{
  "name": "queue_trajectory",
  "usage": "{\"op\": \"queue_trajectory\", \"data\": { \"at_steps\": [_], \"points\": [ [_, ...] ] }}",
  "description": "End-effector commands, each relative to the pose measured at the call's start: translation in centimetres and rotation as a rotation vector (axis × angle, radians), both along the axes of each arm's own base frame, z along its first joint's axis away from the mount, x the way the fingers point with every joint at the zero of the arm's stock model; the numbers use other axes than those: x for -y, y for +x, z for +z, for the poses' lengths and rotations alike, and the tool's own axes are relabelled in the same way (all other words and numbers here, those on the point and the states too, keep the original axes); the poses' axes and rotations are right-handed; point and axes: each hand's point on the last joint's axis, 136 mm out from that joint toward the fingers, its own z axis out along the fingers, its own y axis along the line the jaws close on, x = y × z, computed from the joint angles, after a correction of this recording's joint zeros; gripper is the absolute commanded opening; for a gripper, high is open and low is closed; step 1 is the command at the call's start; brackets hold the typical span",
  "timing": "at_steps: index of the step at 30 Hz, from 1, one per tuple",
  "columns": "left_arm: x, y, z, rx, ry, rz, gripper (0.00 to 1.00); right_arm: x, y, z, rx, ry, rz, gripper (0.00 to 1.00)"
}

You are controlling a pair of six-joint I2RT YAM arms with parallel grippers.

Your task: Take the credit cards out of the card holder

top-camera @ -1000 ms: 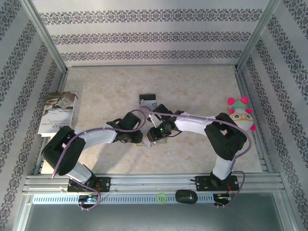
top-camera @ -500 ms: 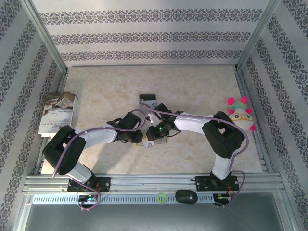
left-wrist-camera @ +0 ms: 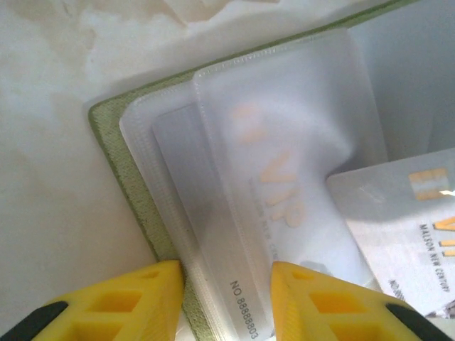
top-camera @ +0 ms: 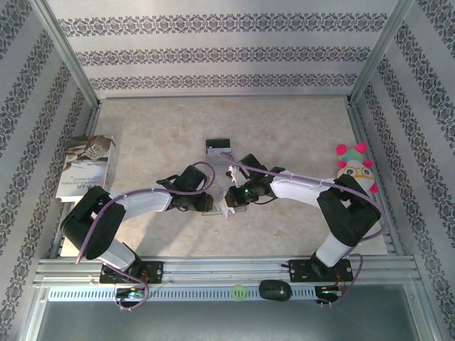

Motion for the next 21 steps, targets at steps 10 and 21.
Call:
{"op": "queue_trajectory", "data": {
  "at_steps": [10, 21],
  "points": [
    [-2.4, 1.5, 8.9, 0.212, -0.141, 0.101, 0.76, 0.7, 3.1, 8.6, 0.328, -0.004, 0.075, 0.00],
    [-5.8, 1.7, 11.1, 0.231, -0.184, 0.230, 1.00, -0.3, 9.8, 15.1, 0.664, -0.090, 0.387, 0.00]
  ]
}}
